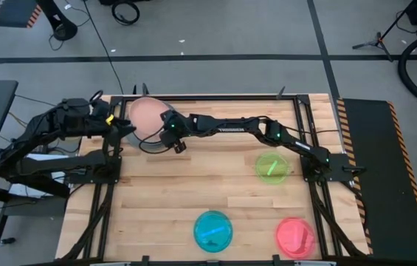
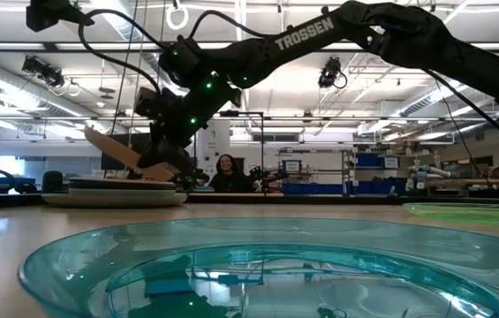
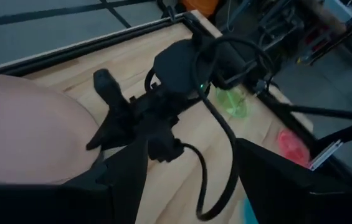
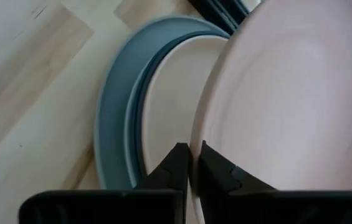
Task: Stack plastic plates
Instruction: Stack the light pink plate on the orange plate
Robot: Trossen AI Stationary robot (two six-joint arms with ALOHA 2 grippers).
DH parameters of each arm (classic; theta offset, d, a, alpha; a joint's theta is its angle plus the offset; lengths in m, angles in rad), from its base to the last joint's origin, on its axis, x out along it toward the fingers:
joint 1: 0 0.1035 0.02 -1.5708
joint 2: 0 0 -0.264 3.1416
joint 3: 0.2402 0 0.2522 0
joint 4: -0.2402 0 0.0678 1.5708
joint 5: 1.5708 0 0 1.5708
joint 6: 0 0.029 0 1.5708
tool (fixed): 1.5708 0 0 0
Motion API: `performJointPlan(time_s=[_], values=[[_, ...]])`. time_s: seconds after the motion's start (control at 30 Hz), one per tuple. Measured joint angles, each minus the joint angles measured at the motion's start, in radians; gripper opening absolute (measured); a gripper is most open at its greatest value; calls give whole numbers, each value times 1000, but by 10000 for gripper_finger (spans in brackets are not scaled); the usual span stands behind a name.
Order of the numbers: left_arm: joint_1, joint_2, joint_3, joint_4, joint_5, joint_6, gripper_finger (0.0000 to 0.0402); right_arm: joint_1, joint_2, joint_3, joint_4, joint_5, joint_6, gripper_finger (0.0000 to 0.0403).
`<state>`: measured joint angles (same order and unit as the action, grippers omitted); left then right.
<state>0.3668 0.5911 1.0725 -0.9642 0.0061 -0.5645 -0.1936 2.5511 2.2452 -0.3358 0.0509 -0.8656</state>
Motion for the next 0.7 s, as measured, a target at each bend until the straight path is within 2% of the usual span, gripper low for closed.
performJointPlan(time_s=[0.3, 0.53, 0.7], values=[[1, 5, 0, 98, -3, -34, 245, 4, 0, 0, 17, -2, 115, 66], [1, 32, 0, 98, -20, -30, 245, 10, 0, 0, 32, 88, 159, 120], [0, 74, 0, 63, -32, 9, 245, 14, -47, 0, -74, 132, 165, 162]])
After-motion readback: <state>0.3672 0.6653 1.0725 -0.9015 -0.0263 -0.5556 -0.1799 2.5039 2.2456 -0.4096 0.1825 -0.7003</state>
